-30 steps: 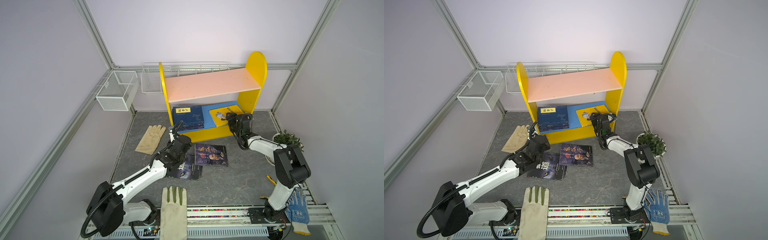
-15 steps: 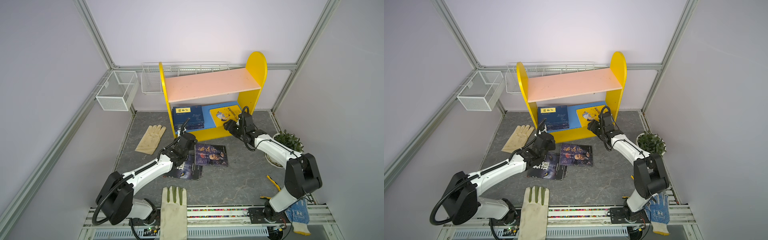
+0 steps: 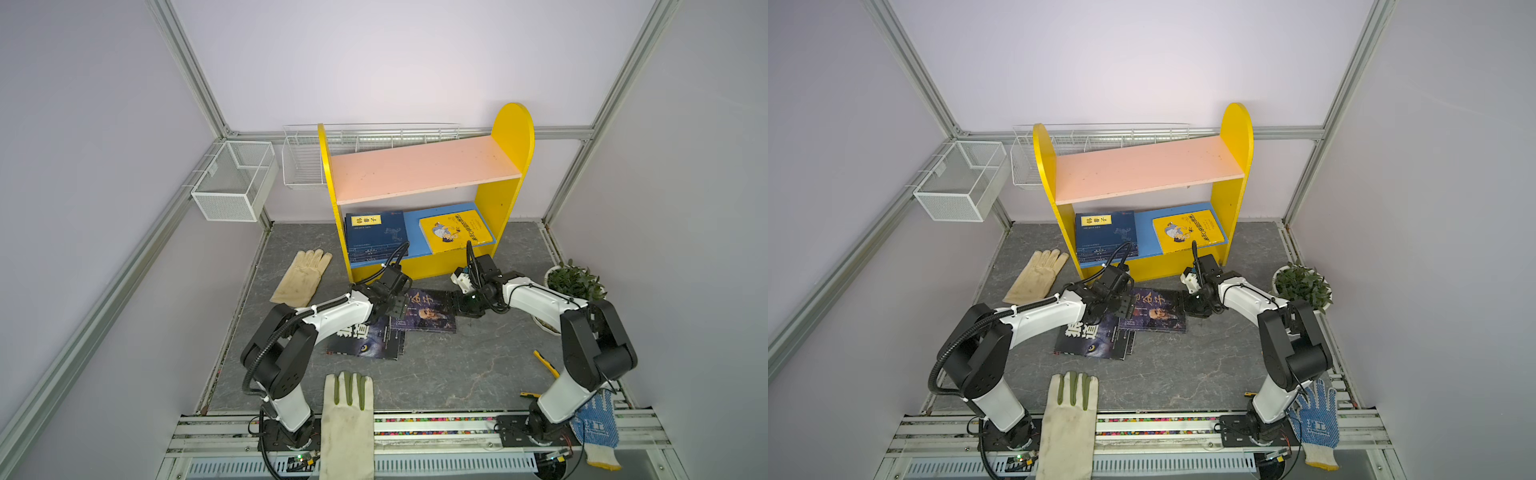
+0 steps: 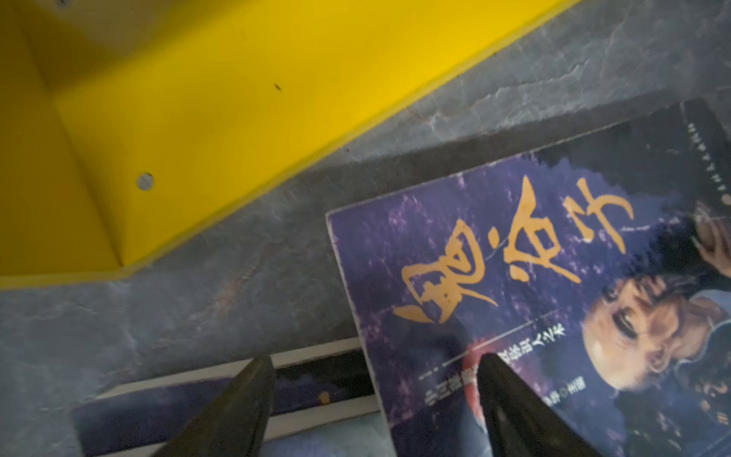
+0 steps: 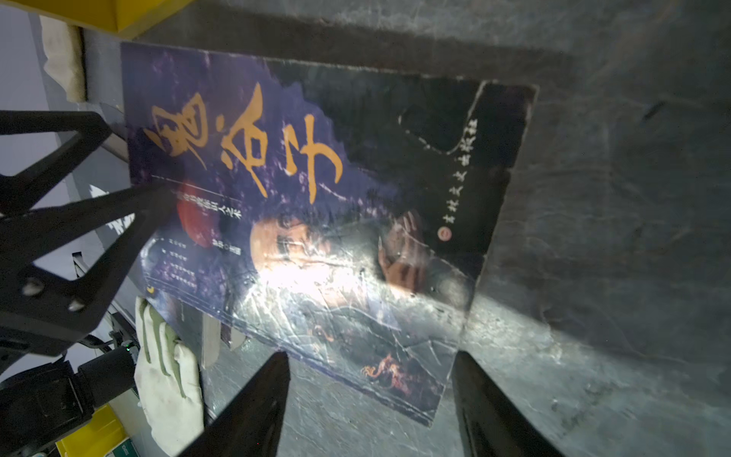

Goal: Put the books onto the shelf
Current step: 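Release the yellow book and move both grippers to the purple book on the table, then grasp the purple book with the left gripper and slide it off the pile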

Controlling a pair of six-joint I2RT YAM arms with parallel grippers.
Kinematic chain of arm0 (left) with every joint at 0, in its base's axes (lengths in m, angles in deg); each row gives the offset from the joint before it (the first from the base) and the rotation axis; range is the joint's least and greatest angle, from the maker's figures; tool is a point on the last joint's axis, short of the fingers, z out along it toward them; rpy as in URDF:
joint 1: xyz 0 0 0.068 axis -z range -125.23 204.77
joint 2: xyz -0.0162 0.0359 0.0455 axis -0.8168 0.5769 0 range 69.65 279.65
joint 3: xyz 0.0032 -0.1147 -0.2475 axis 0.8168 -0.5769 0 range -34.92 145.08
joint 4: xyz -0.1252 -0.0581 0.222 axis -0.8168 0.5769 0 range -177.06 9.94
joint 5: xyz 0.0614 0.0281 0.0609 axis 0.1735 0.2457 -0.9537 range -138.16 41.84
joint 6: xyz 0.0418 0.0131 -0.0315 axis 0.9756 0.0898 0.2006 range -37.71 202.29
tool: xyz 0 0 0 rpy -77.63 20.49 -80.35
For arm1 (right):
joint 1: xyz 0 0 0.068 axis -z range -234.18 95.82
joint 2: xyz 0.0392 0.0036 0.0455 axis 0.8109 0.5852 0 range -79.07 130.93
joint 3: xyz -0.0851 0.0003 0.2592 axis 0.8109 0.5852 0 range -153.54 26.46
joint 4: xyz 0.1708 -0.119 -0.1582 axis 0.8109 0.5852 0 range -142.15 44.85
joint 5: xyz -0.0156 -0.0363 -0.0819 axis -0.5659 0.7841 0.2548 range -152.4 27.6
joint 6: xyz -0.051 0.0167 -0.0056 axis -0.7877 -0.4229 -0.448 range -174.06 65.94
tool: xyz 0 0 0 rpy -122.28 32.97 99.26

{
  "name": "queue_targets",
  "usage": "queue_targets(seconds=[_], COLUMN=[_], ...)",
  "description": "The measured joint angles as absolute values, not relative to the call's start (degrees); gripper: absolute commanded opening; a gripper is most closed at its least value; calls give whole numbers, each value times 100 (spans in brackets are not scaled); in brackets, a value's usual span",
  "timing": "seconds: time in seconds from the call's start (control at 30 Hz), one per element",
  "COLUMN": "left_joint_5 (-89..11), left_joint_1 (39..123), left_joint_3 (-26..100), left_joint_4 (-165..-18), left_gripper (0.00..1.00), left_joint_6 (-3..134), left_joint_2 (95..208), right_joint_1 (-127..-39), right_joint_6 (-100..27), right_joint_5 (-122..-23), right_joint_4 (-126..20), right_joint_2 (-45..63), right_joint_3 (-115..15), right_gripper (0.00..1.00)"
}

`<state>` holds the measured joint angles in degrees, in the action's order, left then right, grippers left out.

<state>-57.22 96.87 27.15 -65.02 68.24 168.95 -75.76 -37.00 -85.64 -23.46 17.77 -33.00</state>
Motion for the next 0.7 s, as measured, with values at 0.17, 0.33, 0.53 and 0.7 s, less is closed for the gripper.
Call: queue_targets(seconds=[0.17, 0.33, 0.53, 0.7], left_joint_5=[-4505, -3567, -3016, -2664], left_joint_1=[9167, 8962, 8942, 8920], left_joint_3=[2723, 2975, 3386, 3578], left_joint_4=[-6593, -6563, -6427, -6311], left_gripper=[81, 75, 56, 24], left_joint_6=[6844, 7080, 7268, 7310], left_joint_2=[17066, 17405, 17837, 17872], right_joint_1=[-7576, -7576, -7572, -7570], right_joint_6=[-3877, -3955, -3986, -4034], right_joint_5=[-8577, -8560, -8505, -8470], right_joint_4=[-2364, -2375, -2458, -2482], right_joint_2=[1965, 1982, 1986, 1989], right_joint_3=[-3232, -3180, -3099, -3051], right_gripper=[68, 68, 68, 68])
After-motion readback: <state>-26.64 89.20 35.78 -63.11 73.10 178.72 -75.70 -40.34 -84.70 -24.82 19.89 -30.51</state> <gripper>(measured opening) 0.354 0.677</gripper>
